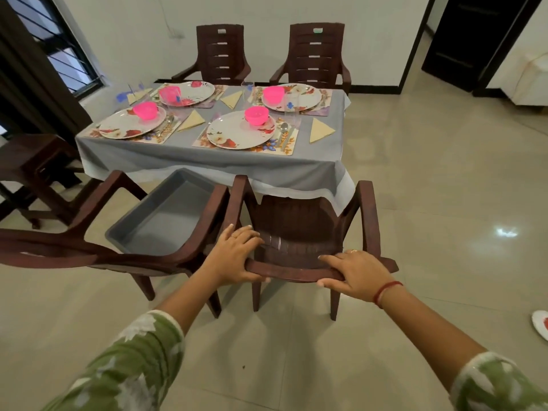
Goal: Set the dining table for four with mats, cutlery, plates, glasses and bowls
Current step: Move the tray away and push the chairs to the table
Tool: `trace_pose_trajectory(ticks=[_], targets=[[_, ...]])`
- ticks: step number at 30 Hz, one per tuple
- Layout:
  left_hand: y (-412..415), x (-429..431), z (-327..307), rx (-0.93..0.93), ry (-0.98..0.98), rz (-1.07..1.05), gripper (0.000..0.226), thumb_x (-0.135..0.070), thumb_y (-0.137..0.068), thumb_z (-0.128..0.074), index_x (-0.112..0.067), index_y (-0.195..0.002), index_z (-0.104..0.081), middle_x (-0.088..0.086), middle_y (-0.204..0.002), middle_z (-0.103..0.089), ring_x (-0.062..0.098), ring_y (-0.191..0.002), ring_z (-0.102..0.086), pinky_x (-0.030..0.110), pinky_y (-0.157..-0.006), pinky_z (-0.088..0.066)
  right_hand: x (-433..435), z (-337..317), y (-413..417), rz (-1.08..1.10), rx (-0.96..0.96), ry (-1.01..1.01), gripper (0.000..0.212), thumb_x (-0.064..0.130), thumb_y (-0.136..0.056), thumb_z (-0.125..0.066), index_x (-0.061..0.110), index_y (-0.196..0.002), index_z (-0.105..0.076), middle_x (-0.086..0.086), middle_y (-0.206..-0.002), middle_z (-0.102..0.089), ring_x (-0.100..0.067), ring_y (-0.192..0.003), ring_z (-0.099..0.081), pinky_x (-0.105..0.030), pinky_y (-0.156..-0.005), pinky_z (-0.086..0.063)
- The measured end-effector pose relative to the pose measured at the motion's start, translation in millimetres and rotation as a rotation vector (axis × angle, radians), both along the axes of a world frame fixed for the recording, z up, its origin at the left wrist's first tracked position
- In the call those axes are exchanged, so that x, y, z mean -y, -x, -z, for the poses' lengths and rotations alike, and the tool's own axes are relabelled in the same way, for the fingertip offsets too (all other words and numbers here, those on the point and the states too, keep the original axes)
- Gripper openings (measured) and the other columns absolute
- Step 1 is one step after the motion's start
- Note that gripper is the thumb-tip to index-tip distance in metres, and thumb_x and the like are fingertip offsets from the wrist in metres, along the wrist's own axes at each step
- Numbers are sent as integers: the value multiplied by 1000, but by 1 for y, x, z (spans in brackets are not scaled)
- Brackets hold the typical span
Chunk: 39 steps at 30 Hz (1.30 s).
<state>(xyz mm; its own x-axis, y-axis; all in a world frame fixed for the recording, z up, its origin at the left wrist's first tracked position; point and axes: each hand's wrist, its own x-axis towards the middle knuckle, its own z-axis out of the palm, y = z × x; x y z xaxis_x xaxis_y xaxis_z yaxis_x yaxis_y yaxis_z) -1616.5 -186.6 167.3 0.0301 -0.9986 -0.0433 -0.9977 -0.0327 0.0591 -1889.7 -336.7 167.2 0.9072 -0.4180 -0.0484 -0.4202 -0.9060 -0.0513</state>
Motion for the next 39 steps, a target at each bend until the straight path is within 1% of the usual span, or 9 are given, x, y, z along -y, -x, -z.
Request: trace_pose_trajectory(ticks=[6, 14, 18, 21, 25, 29, 31, 34, 39], targets=[[-14, 0, 3, -14, 69, 9, 100, -92, -60, -40, -25, -134, -47, -4, -141, -44, 20, -142, -25, 44, -116, 1, -10, 5, -7, 32, 12, 7, 105, 85, -67, 12, 28, -141, -37, 3, -115, -64, -18, -104, -59, -30, -83, -48], [-23, -7, 1, -35, 27, 2, 103, -94, -58, -39, -27, -136, -43, -5, -146, -37, 19, -145, -17, 41, -114, 6, -24, 2, -14, 55, -4, -17, 89, 80, -75, -5, 25, -133, -44, 1, -110, -63, -19, -101, -59, -29, -79, -48], [-28, -9, 3, -61, 58, 5, 106, -96, -57, -36, -26, -137, -44, -3, -147, -38, 20, -145, -16, 42, -114, 6, -26, 3, -19, 58, 20, -50, 100, 84, -70, 4, 24, -135, -42, -1, -112, -62, -21, -103, -59, -32, -80, -49], [-28, -9, 1, -163, 137, -30, 107, -97, -60, -29, -27, -140, -39, -2, -150, -33, 16, -146, -8, 50, -116, 4, -23, -1, -21, 79, 102, -164, 93, 85, -74, -8, 27, -142, -35, 2, -128, -54, -19, -116, -52, -35, -92, -47], [-14, 2, -11, -254, 316, -154, 94, -89, -70, -30, -26, -140, -39, 0, -150, -32, 15, -145, -7, 55, -115, -2, -9, -10, -15, 120, 425, -305, 77, 77, -83, -20, 29, -141, -37, 5, -134, -46, -13, -124, -42, -37, -103, -36], [24, 63, -28, -255, 432, -304, 83, -80, -77, -35, -26, -139, -39, 1, -150, -31, 17, -145, -10, 50, -116, -5, 65, -13, 13, 186, 659, -317, 67, 68, -88, -26, 25, -138, -41, 3, -131, -44, -12, -122, -40, -30, -98, -34], [35, 85, -34, -255, 459, -373, 81, -78, -78, -36, -24, -139, -39, 2, -149, -32, 22, -144, -14, 53, -116, -12, 90, -13, 18, 218, 693, -294, 63, 65, -89, -29, 26, -138, -40, 2, -132, -42, -13, -122, -39, -31, -99, -34], [73, 135, -28, -272, 493, -543, 82, -76, -78, -38, -21, -139, -38, 5, -149, -31, 25, -144, -15, 54, -115, -19, 152, -10, 36, 173, 666, -255, 63, 66, -89, -27, 27, -137, -39, 1, -132, -41, -17, -121, -40, -35, -99, -36], [127, 214, -24, -318, 440, -724, 87, -77, -75, -38, -23, -143, -33, 4, -153, -24, 24, -145, -10, 50, -115, -14, 260, -18, 53, 56, 582, -285, 70, 69, -88, -22, 23, -137, -42, -1, -130, -44, -17, -118, -40, -36, -98, -39]])
